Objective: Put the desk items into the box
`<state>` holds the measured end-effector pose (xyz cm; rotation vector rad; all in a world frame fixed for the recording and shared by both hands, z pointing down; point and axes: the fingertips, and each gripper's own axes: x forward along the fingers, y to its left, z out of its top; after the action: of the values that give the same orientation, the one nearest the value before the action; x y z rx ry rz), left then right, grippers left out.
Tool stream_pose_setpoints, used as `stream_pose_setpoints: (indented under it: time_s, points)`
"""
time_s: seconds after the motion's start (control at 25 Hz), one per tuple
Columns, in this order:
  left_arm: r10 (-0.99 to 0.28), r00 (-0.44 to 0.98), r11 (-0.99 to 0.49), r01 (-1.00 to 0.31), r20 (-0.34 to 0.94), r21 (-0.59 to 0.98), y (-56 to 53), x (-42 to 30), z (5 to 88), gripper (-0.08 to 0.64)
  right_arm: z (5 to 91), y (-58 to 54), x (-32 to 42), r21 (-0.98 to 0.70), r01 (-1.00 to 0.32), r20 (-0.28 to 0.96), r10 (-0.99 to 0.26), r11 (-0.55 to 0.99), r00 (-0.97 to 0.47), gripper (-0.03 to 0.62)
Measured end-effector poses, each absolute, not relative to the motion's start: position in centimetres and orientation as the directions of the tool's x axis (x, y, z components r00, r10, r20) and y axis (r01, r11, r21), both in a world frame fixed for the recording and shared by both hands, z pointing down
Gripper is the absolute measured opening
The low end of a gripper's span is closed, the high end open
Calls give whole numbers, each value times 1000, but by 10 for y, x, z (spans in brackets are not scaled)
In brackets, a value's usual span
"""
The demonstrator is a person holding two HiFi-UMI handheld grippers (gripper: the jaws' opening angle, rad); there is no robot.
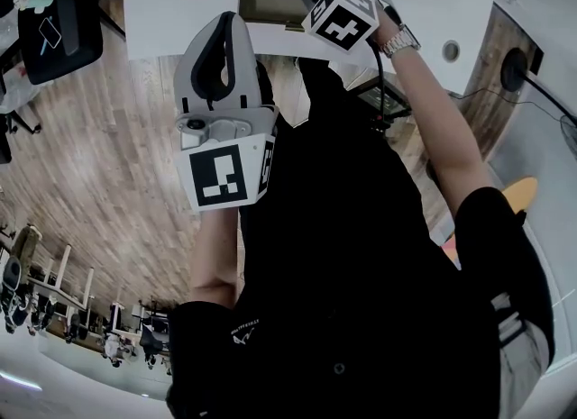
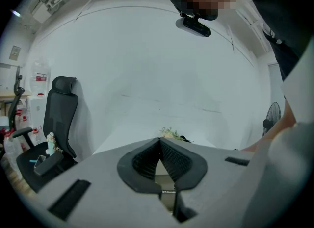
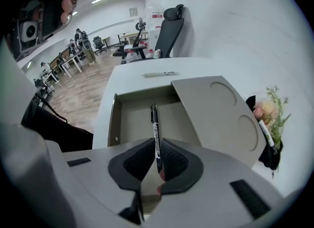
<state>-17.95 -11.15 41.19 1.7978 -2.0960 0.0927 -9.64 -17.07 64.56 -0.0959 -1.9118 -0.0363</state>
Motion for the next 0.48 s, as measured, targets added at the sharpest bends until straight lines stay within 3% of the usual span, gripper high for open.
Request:
stream_pose_setpoints:
  time_s: [0.12,0.48]
  points:
    - [-946,-84,146,-973,313,181,-109,-175,407,8,634,-175,-95,5,38,928,10,999,-371,1]
    - [-959,3,44,-986,282,160,-109,-164,386,8,587,-175,-83,-41,-106,858,-19,994,-513,-2]
